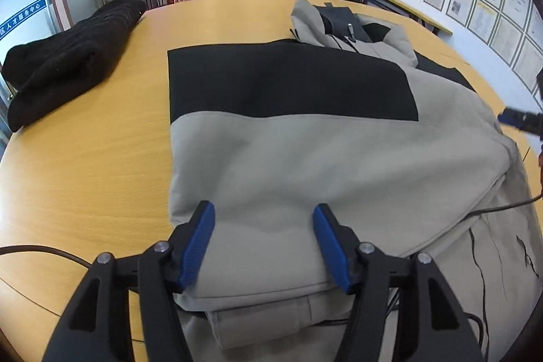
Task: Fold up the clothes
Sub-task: 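Move both grippers to the jacket hem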
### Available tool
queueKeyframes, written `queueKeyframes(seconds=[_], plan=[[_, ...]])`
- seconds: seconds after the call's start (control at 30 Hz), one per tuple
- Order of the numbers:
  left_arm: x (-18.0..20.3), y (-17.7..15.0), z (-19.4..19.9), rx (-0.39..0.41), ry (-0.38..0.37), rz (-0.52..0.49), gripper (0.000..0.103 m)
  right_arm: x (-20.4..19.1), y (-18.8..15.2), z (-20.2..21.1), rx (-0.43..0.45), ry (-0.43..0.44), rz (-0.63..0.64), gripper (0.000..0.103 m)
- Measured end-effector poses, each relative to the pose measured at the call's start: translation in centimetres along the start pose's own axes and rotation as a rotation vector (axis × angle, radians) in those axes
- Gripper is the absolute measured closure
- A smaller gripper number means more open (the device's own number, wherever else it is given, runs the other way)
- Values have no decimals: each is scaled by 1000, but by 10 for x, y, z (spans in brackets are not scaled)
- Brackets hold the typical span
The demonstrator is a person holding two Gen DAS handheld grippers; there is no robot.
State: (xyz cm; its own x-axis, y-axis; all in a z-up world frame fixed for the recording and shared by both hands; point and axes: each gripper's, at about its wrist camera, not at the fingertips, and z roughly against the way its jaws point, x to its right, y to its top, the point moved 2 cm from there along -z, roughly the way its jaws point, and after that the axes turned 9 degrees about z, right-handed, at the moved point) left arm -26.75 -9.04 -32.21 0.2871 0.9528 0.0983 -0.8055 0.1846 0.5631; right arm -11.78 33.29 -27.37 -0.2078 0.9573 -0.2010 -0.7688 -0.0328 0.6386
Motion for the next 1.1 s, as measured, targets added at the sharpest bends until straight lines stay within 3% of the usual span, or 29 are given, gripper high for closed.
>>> queueKeyframes(seconds=[0.1,0.13,0.17,0.23,0.27,0.33,0.47,0.53,0.67,0.77,0.83,1.1], plan=[[8,6,19,48,-47,-10,37,-6,0,-11,-25,19,33,18],[18,7,24,69,-72,-12,35,-8,1,-14,-34,26,44,16],[23,7,25,72,-79,-29,25,-10,1,-18,-42,32,55,15],[25,3,11,12,-51,-53,23,-5,-17,-36,-143,34,43,19],[26,2,5,-20,-36,-65,24,0,-23,-36,-163,30,27,29],[22,2,9,-44,-29,-55,27,8,-29,-10,-127,18,-23,31],[-9,4,83,5,-138,103,26,17,-48,91,40,5,-155,8],[-25,-15,123,-12,-135,113,25,10,-76,131,6,-25,-131,5],[-57,-54,198,-57,-128,129,20,-8,-150,169,-169,-35,-165,5],[-66,-105,237,-178,-180,148,20,-26,-201,186,-310,-21,-142,6],[-56,-133,245,-263,-205,126,20,-38,-223,193,-352,-8,-102,6],[-31,-237,239,-399,-230,56,21,-29,-291,208,-406,52,79,10]])
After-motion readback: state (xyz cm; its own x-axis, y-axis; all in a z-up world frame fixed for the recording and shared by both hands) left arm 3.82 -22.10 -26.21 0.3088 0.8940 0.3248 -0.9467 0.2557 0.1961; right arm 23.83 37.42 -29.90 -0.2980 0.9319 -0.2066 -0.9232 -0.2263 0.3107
